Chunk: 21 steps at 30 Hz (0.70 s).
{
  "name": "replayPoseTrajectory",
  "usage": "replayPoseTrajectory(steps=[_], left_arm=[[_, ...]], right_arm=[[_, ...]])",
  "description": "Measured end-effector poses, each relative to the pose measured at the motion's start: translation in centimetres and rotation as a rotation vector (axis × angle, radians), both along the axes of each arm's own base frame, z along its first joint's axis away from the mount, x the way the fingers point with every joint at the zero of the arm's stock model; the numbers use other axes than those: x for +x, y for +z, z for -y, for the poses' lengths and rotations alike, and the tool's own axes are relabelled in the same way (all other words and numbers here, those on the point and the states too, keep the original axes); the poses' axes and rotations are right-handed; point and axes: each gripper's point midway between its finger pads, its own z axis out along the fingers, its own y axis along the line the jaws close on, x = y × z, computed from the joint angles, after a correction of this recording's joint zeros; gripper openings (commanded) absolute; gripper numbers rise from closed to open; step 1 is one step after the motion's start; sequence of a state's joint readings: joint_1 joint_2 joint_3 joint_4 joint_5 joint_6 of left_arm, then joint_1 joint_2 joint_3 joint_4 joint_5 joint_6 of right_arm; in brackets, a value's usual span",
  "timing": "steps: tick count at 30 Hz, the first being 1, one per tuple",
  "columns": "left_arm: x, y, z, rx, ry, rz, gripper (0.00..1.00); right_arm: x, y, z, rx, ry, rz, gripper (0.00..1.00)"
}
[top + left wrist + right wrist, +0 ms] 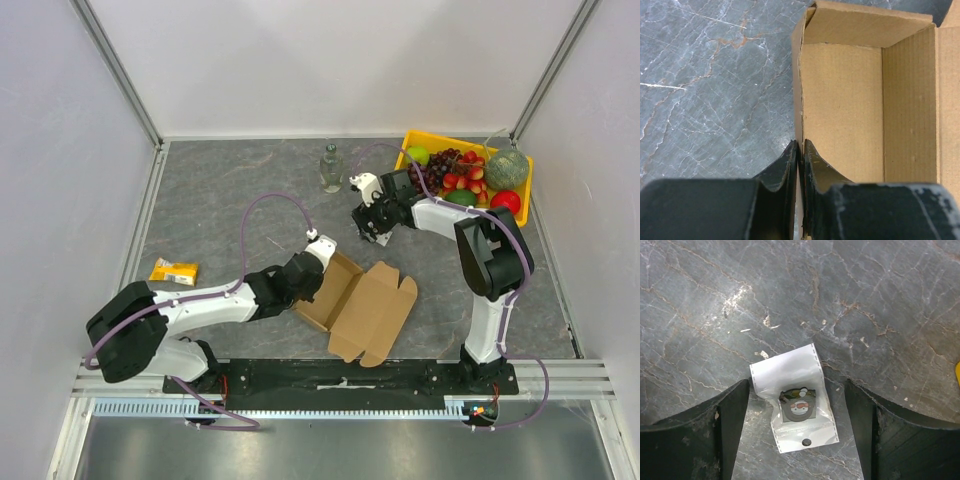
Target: Fold the paper box
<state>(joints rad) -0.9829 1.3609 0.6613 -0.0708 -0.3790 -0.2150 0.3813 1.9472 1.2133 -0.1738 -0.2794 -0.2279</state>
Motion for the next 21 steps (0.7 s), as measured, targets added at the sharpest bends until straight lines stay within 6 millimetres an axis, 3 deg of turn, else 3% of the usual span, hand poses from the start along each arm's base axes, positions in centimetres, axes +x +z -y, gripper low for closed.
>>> replayPoseTrajectory(steps=[12, 21], left_arm=[[-0.7, -0.8, -0.4, -0.021, -0.021, -0.028, 0.15], [-0.9, -1.0, -0.5, -0.021, -0.022, -0.033, 0.14]], right_arm=[[-0.7, -0.2, -0.5, -0.052, 0.019, 0.001, 0.69], [-1.1, -0.3, -1.1, -0.07, -0.002, -0.001, 0.44]])
